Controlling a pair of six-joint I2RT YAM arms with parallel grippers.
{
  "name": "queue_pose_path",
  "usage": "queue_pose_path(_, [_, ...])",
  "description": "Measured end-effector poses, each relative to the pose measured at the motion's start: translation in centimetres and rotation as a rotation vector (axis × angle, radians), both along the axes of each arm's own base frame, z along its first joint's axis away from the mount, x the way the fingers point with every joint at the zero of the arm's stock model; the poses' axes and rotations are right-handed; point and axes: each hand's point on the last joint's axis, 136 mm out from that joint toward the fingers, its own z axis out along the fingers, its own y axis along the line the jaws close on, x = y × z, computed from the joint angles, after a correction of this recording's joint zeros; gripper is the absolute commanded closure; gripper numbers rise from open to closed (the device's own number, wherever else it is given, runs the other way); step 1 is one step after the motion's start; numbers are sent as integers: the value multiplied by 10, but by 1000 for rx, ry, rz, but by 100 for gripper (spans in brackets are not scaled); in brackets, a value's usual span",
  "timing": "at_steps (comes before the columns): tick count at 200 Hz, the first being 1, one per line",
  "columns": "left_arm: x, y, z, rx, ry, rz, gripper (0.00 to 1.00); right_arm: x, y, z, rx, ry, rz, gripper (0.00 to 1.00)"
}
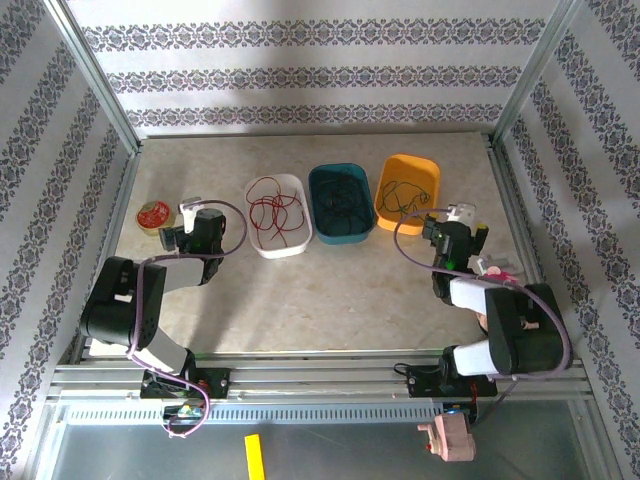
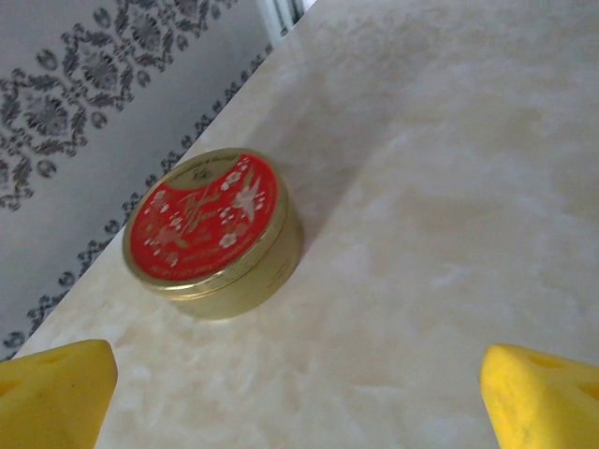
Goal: Untangle the cables
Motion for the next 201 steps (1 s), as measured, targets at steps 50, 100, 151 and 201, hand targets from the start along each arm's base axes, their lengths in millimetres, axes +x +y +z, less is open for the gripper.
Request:
queue_pose_path(50, [7,-8,3,3,-50,-80,1,13,31,-16,70,-9,205,2])
queue_pose_path(100, [11,-21,-2,-11,-52,-178,1,16,36,-8,78,-45,236,2])
queue_pose_path(151, [13,-27,-4,-57,-67,-251,1,17,36,-8,77,-48,237,2])
queue_pose_path(201, [10,-31,-10,-80,-60,-288,1,17,38,-8,79,-48,242,2])
